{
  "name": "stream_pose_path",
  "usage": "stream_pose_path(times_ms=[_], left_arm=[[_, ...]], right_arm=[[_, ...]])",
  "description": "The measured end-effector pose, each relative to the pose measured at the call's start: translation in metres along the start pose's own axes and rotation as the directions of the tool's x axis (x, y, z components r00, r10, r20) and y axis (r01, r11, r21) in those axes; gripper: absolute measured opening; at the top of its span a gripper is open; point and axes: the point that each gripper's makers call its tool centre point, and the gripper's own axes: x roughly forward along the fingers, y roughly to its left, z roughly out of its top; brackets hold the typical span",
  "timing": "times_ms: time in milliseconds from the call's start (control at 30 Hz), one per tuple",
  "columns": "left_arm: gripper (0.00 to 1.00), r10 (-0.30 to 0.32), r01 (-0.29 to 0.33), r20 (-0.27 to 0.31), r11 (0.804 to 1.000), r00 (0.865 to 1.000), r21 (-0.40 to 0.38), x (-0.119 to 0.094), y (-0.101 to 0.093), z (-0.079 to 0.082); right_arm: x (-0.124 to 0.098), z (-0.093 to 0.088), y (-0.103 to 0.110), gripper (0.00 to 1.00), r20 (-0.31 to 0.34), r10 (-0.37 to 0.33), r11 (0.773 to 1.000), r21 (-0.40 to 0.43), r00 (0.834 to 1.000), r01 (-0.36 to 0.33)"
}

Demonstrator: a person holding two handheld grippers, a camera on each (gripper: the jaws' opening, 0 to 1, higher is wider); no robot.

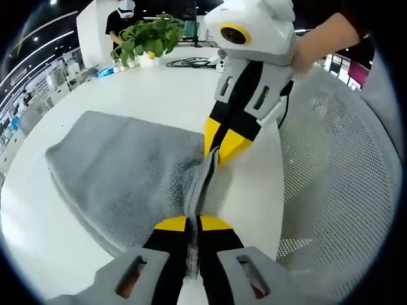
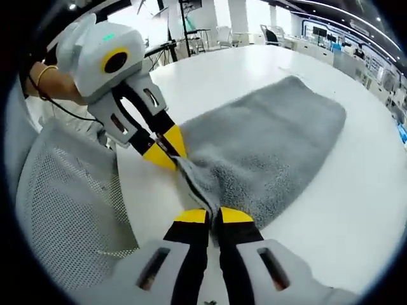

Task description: Fold the towel on the table until its edges align and the towel forms a compact rectangular stack.

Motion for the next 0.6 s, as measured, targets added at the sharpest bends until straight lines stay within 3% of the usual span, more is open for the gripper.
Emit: stream_pose_path(times_ms=[433,600], left_arm=[[0.05,0.026,-0.028,0.053,0.999,0.998,0.026,-0.023,0.009,0.026],[0.05,0.017,-0.019,0.014,0.995,1.000,0.101,-0.015,0.004,0.019]], right_arm=[[-0.026,0.025,-0.007,0.02,0.118,-0.024,0.995,0.098,0.993,0.012],[-0.023,0.024,-0.004,0.03,0.107,-0.029,0.995,0.096,0.994,0.018]])
